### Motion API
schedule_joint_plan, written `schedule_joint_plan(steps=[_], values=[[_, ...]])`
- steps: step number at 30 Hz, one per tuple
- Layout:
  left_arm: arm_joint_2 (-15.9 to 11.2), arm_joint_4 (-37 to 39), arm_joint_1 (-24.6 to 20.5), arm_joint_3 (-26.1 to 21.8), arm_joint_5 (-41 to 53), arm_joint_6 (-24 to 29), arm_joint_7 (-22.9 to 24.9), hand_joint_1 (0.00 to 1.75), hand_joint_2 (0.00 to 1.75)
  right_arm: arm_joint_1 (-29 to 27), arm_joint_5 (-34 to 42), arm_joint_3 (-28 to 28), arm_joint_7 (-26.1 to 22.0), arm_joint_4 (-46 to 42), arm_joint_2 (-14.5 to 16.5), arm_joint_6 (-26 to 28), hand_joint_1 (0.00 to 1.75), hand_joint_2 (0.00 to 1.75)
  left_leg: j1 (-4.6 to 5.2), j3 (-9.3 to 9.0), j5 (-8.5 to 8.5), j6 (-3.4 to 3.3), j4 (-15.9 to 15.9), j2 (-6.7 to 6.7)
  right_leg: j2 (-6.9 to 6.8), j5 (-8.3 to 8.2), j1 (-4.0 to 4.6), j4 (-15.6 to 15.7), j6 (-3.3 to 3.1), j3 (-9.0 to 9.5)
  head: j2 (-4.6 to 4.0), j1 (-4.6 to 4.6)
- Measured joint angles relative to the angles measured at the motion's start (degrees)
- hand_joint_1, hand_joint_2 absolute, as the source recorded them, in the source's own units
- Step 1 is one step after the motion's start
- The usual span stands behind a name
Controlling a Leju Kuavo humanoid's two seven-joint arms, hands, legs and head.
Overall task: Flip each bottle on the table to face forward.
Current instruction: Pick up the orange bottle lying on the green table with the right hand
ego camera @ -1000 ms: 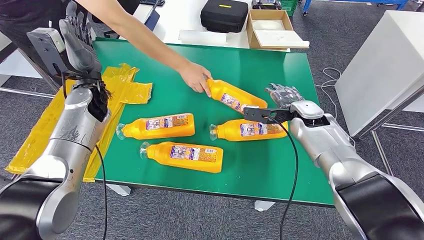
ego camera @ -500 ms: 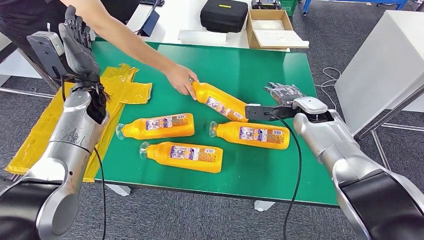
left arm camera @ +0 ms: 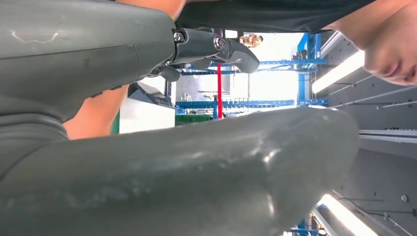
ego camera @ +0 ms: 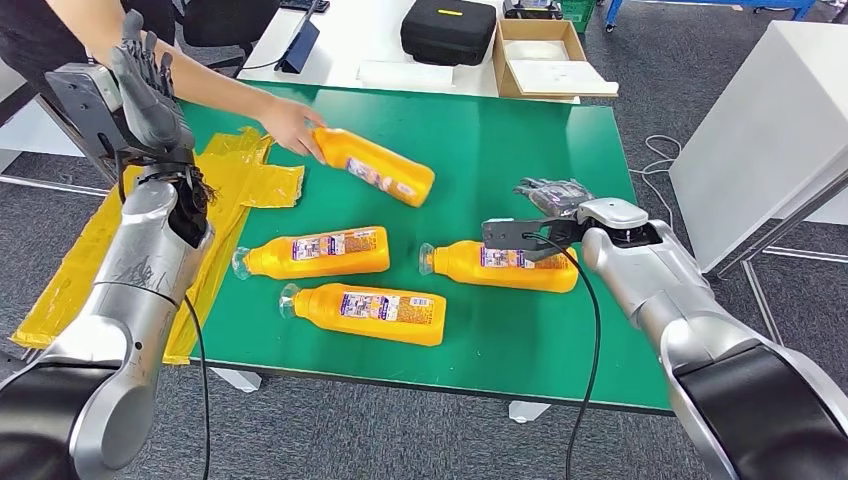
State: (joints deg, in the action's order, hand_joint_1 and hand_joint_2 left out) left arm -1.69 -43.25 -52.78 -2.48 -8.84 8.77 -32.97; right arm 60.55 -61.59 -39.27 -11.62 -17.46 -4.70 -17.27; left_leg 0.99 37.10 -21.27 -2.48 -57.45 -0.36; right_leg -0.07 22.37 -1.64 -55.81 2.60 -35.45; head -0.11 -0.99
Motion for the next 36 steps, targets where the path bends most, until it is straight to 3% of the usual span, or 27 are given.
schedule_joint_plan(steps=[11, 36], values=[[-0.7, 0.3, -0.2, -0.6, -0.4, 0.2, -0.8, 0.0, 0.0, 0.0, -0.1, -0.7, -1.0, 0.0, 0.4, -3.7, 0.0, 1.75, -0.01, -0.01, 0.0, 0.0, 0.0, 0.0, 0.0, 0.0, 0.0, 0.0, 0.0, 0.0, 0.0, 0.0], [-0.9, 1.6, -0.5, -1.0, -0.6, 0.7, -1.5, 0.0, 0.0, -2.5, 0.3, -2.4, 0.1, 0.8, -0.1, -6.6, 0.0, 1.75, 0.0, -0.01, 0.0, 0.0, 0.0, 0.01, 0.0, 0.0, 0.0, 0.0, 0.0, -0.02, 0.0, 0.01]])
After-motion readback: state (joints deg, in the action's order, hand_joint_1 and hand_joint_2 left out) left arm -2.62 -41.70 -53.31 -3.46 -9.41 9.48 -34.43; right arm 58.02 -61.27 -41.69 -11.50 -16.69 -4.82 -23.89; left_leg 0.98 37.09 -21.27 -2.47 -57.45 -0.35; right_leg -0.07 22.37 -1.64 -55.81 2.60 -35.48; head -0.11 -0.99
